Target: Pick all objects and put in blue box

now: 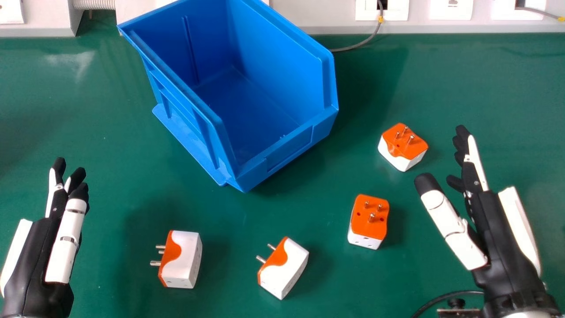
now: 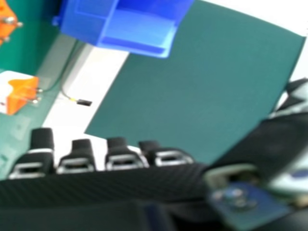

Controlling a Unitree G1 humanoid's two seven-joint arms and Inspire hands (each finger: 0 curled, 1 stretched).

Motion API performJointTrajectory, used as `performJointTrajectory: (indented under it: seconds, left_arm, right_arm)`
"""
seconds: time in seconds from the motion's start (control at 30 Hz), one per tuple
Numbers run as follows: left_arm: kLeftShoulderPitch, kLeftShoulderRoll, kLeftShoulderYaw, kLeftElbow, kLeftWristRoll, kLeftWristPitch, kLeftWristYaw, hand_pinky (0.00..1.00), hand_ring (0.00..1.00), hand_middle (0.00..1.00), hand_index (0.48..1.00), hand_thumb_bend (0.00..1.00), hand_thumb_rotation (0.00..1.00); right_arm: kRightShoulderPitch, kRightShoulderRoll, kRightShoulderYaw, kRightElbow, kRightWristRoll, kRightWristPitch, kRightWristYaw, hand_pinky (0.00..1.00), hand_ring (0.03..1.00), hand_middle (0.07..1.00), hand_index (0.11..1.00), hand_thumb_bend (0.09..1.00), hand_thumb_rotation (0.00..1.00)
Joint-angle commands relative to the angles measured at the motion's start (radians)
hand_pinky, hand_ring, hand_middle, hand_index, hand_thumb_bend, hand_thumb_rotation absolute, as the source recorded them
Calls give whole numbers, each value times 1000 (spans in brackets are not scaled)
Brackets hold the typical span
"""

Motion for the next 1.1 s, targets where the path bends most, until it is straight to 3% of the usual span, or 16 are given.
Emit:
performJointTrajectory:
  seconds: [0.0,0.13,0.43,0.53,0.63,0.77,0.97,1.07]
  left_arm:
    - [3,-5,1,-26,3,-15,2,1000,1000,1000,1000,115,1000]
    - [11,-4,0,-36,3,-11,2,1000,1000,1000,1000,115,1000]
    - [18,-7,-7,-47,24,-12,8,1000,1000,1000,1000,115,1000]
    - [18,-17,-17,-55,33,-11,15,1000,1000,1000,1000,118,1000]
    - [22,-25,-26,-70,34,-9,19,1000,1000,1000,1000,124,1000]
    - [13,-35,-38,-65,40,-12,24,1000,1000,1000,1000,129,1000]
    - [0,-44,-50,-51,38,-14,29,1000,1000,1000,1000,130,1000]
    - [-4,-47,-54,-55,30,-8,27,1000,1000,1000,1000,130,1000]
  right_arm:
    - [-1,-8,-6,-32,3,-13,1,893,1000,1000,1000,366,920]
    - [4,-9,-9,-34,7,-8,6,892,1000,1000,1000,366,919]
    - [5,-16,-14,-28,17,-19,18,890,1000,1000,1000,365,919]
    - [1,-27,-14,-19,15,-24,25,892,1000,1000,1000,368,919]
    - [-5,-42,-15,0,6,-38,31,893,1000,1000,1000,380,919]
    - [-17,-64,-17,32,-2,-55,34,891,1000,1000,1000,393,911]
    - [-39,-60,8,53,-36,-49,21,886,1000,1000,998,412,888]
    - [-53,-42,26,80,-44,-58,6,887,1000,1000,996,422,880]
